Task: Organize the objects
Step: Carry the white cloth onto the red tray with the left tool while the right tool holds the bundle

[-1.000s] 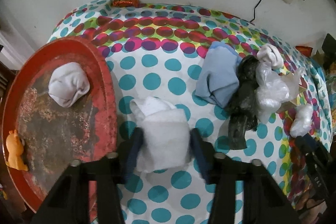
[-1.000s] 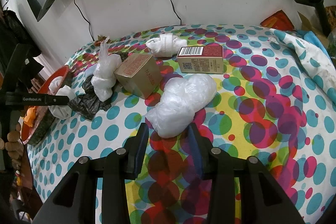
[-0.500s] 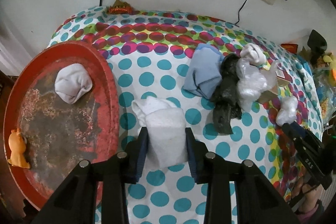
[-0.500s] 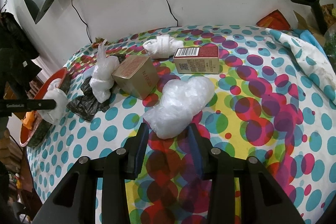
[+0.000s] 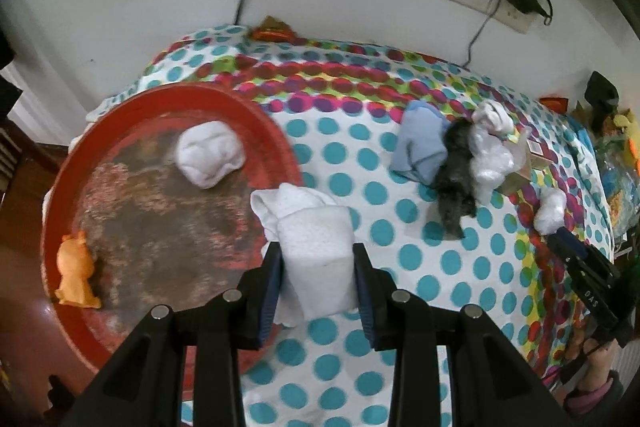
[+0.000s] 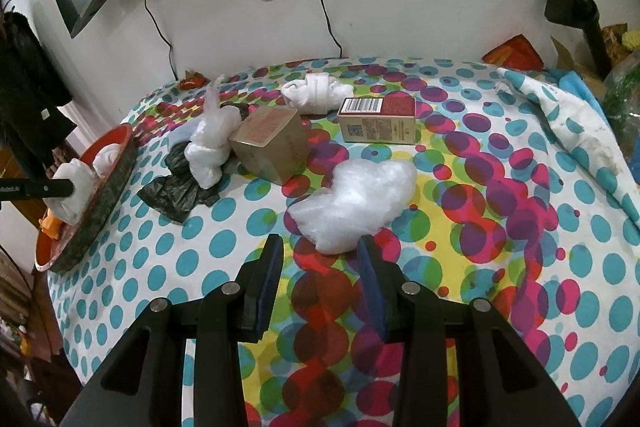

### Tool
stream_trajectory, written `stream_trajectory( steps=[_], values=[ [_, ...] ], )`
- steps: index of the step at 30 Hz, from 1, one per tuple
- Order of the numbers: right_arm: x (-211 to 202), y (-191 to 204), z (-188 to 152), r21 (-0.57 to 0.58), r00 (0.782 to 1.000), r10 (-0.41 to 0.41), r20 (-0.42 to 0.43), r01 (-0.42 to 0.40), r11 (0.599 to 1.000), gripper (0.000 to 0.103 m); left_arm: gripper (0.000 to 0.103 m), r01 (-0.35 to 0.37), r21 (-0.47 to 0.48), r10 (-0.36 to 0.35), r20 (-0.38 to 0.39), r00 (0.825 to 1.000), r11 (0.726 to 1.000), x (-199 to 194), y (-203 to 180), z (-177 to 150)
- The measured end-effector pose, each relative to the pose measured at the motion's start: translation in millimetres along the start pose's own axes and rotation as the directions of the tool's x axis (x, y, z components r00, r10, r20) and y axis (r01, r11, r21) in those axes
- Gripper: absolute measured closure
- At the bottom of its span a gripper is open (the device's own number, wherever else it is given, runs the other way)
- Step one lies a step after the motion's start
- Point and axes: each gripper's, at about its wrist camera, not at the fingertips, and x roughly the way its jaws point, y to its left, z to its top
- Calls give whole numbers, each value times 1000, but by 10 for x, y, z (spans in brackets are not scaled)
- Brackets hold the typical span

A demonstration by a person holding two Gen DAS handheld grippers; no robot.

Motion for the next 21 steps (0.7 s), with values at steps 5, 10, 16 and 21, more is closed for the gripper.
stream_trajectory(
  steps=[5,10,16,21],
  values=[
    [-63,63,-9,-3,1000,-6,7,6,1000,66,69,-36,-37,36,-2,999,999,-58,329,-45],
    [4,-78,39,108,999,22,-25,-19,994,62,69,-64,-71,65,7,998,995,-126,641,-98],
    [117,-182,171,204,999,-17,-51,27,979,44,69,-91,-112,92,11,996,990,-109,1019,-46],
    [245,-140,318,198,995,-73,-61,84,976,47,69,-110,-136,111,-1,994,985,-15,1265,-5]
  ],
)
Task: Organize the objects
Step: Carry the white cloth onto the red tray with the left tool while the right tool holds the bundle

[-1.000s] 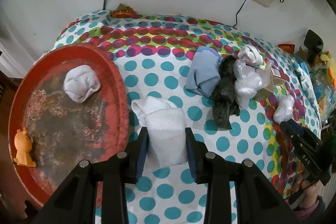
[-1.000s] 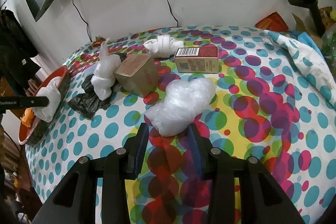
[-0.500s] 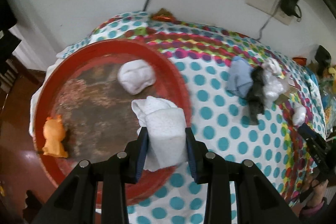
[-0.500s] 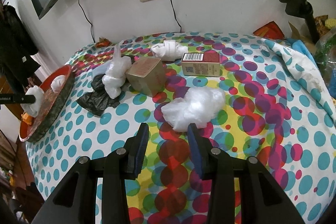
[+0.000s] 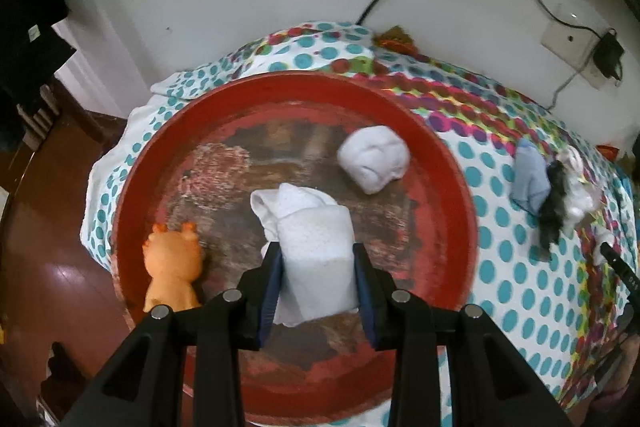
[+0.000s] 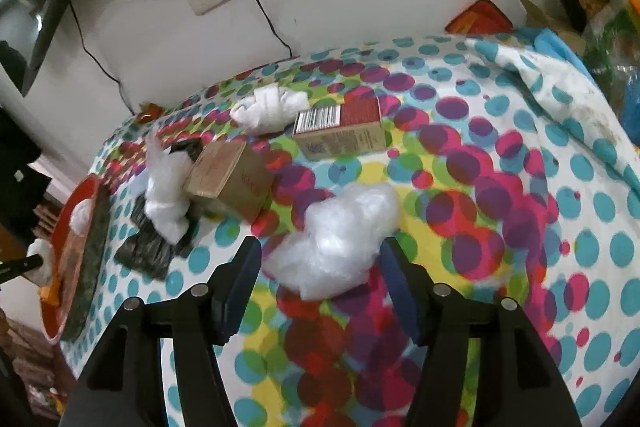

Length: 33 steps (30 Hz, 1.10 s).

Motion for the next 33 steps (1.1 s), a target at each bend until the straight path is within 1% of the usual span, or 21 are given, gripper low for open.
stream_trajectory(
  steps=[1,2,3,4,5,6,9,12,18,25,33],
  values=[
    [24,18,12,-7,1000,-13,-4,13,1000,51,69,0,5,0,-4,1000,1000,33,31,8],
    [58,56,21,-21,1000,-29,-4,29,999,59,69,-3,7,3,-7,1000,1000,62,57,15],
    [68,77,25,-33,999,-41,-4,40,999,64,69,-8,6,8,-8,1000,1000,90,86,21],
    [78,109,24,-53,998,-60,0,60,997,65,69,-9,11,9,-15,1000,1000,125,111,26],
    [74,151,18,-78,997,-76,10,77,994,69,69,-9,11,9,-23,1000,1000,164,140,32],
    [65,179,13,-96,996,-84,18,86,992,70,69,-10,6,11,-26,1000,1000,188,167,35],
    [50,258,-16,-141,994,-108,25,110,984,70,69,-16,5,16,-36,999,1000,270,238,52],
    [31,299,-35,-161,993,-116,28,119,980,70,69,-14,5,15,-39,999,1000,314,283,84],
    [-24,350,-58,-167,994,-107,29,111,980,70,69,-35,-1,35,-34,999,999,369,414,202],
    [-105,379,-122,-179,993,-112,29,115,977,70,68,-61,-39,60,-30,998,997,481,631,398],
    [-191,359,-195,-168,994,-107,25,110,980,70,67,-71,-86,66,-57,996,994,647,852,488]
  ],
)
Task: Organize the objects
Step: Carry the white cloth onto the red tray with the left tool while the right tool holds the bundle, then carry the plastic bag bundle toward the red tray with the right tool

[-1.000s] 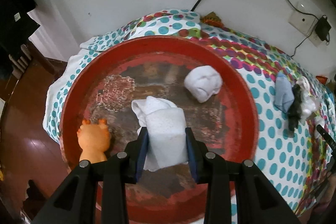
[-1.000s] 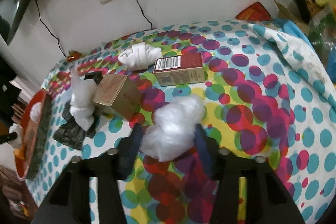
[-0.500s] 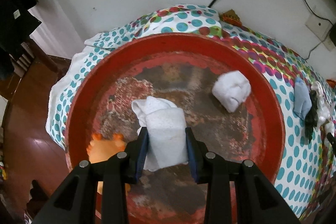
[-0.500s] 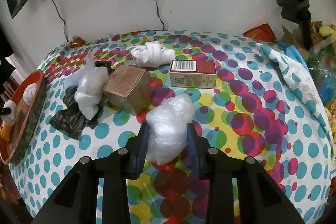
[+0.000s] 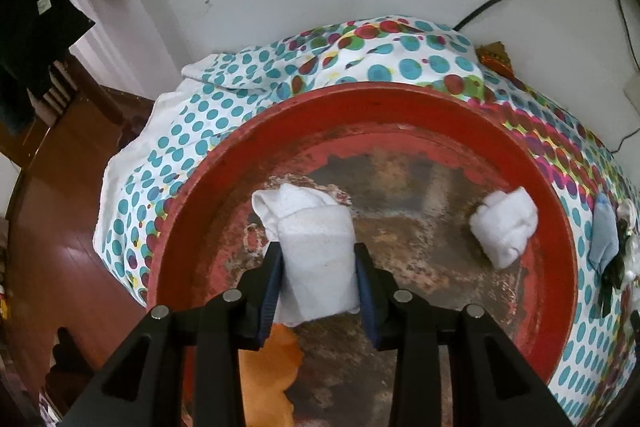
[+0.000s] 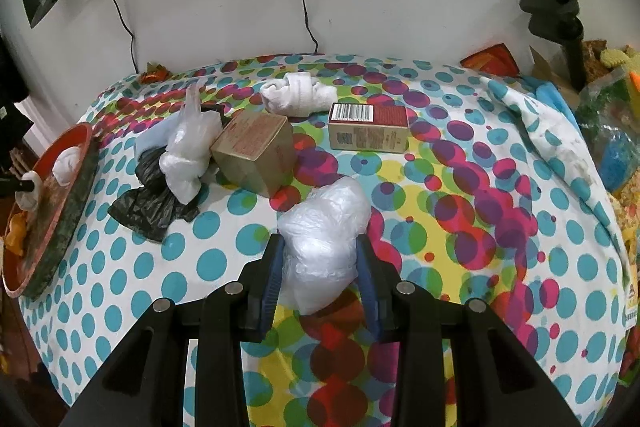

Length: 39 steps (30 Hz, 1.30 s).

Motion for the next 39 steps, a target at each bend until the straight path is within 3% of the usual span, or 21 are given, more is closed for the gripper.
stream_trajectory(
  steps=[12,16,23,31,39],
  values=[
    [-56,3,-109,13,1000,1,-3,-1,1000,70,59,2,-35,-2,-9,1000,999,55,146,20],
    [-102,72,-139,-9,1000,-3,2,3,1000,70,45,-2,-30,3,4,1000,1000,-23,163,1],
    [-192,270,-147,-51,1000,11,10,-11,999,70,45,19,-45,-18,16,1000,999,-207,234,-129],
    [-278,656,-144,-128,998,57,17,-55,990,70,45,-5,-18,6,45,999,1000,-484,213,-546],
    [-356,1279,-117,-251,991,130,17,-121,960,70,45,-26,4,26,68,997,1000,-680,138,-1096]
  ],
)
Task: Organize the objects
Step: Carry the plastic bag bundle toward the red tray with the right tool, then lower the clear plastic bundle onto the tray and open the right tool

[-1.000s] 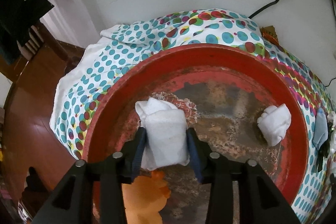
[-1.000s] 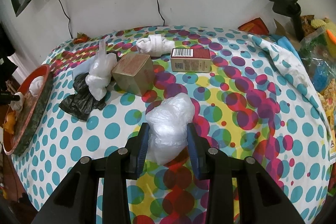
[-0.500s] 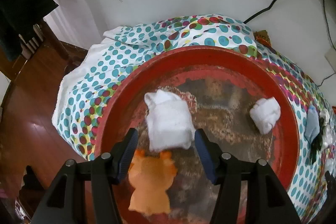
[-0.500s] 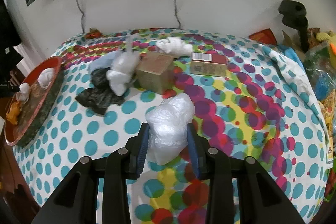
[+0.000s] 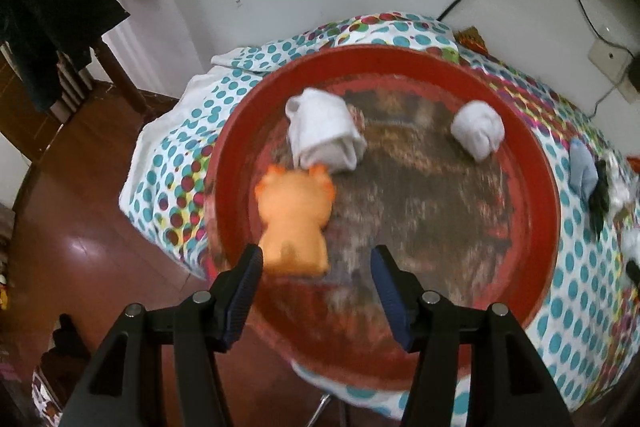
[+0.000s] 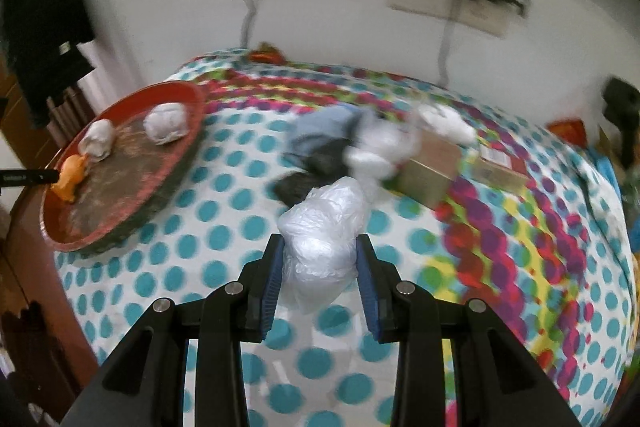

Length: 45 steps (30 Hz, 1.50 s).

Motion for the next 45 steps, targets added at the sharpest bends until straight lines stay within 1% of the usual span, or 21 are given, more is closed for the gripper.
stream_trajectory(
  steps=[3,7,9,15,17,22,25,27,30,34,41,44,45],
  values=[
    [10,259,78,-49,999,34,6,-34,998,70,45,-16,13,16,-2,1000,1000,-49,-13,-165],
    [62,632,173,-120,997,81,1,-80,989,70,45,2,-7,-2,7,1000,1000,-132,35,-307],
    [103,835,239,-146,993,118,-4,-117,982,70,45,-6,-15,7,12,1000,1000,-164,62,-367],
    [286,1357,459,-218,985,174,-18,-174,960,70,45,-36,-6,36,-10,999,999,-154,112,-513],
    [373,1463,522,-219,980,198,-35,-201,955,70,45,-35,-8,35,-18,999,999,-141,141,-555],
    [627,1724,652,-241,974,212,-77,-224,944,70,45,-47,-14,47,-26,999,999,-138,202,-643],
    [760,1870,699,-261,973,211,-97,-229,938,70,45,-75,13,75,-22,997,997,-161,185,-679],
    [843,1981,724,-280,972,208,-109,-231,932,70,45,-79,21,79,-22,997,997,-166,173,-691],
    [941,2064,751,-286,970,209,-122,-236,929,70,45,-62,13,62,-31,998,998,-157,174,-710],
    [1071,2128,762,-288,970,200,-141,-234,929,70,45,-56,16,57,-45,997,998,-127,175,-712],
    [1196,2106,732,-268,964,196,-177,-239,933,66,45,-36,11,36,-47,998,999,-118,169,-701],
    [1144,2078,733,-255,964,209,-165,-247,935,47,45,-23,2,23,-40,999,1000,-142,175,-702],
    [1103,2067,739,-253,963,221,-155,-255,933,45,45,-22,3,22,-38,999,1000,-155,175,-699]
  ],
)
